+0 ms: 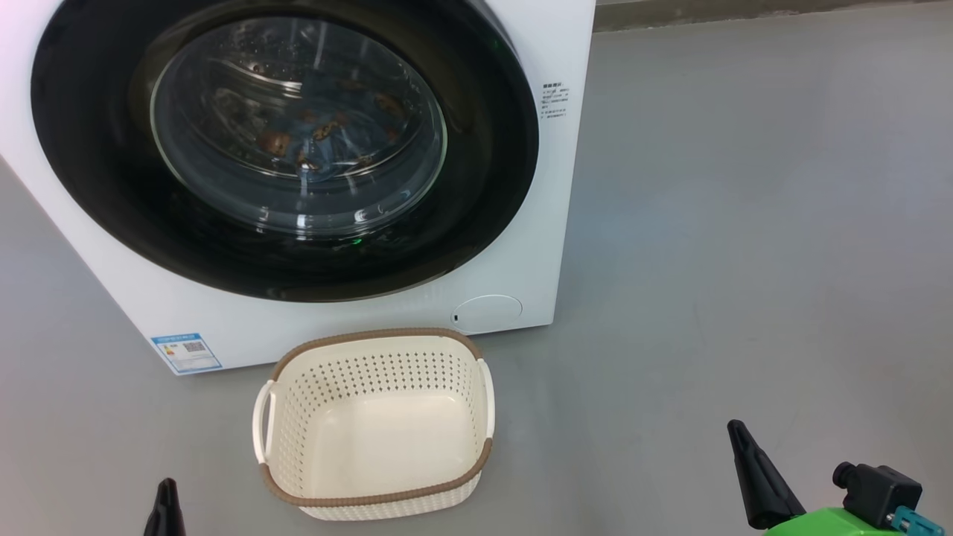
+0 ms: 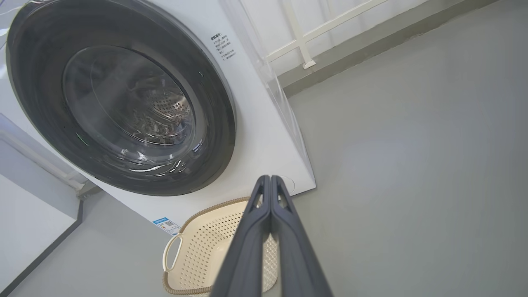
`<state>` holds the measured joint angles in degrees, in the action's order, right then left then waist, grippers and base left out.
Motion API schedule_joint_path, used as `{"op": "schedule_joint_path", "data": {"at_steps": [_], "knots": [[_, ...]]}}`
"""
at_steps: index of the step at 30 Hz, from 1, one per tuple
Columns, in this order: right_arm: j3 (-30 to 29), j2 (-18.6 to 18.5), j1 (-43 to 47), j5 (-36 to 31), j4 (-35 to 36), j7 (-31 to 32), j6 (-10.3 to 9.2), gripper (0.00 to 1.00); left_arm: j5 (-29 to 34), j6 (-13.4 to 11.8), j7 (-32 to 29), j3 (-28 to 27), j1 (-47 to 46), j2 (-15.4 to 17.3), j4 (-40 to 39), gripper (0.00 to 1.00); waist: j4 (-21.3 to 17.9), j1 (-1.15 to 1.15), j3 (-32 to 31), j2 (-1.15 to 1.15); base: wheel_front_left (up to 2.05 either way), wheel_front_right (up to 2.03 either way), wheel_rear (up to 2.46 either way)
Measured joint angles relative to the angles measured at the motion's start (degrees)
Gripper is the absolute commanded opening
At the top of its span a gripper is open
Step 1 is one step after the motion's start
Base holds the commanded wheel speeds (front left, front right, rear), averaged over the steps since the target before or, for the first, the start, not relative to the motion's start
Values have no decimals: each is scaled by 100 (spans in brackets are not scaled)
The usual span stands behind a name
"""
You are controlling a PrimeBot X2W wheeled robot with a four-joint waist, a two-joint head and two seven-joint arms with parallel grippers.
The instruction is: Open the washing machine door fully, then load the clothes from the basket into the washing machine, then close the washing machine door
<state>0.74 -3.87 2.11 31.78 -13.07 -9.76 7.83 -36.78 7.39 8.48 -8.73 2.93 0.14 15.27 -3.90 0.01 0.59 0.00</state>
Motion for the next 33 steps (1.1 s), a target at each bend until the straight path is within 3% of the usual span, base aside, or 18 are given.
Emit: {"op": "schedule_joint_path", "data": {"at_steps": [33], "knots": [[-185,-8,-153,2221,-76,474,-1,0,-1951,-5,-527,123,-216,49,-1,0,140,0,-14,0,0,0,0]]}}
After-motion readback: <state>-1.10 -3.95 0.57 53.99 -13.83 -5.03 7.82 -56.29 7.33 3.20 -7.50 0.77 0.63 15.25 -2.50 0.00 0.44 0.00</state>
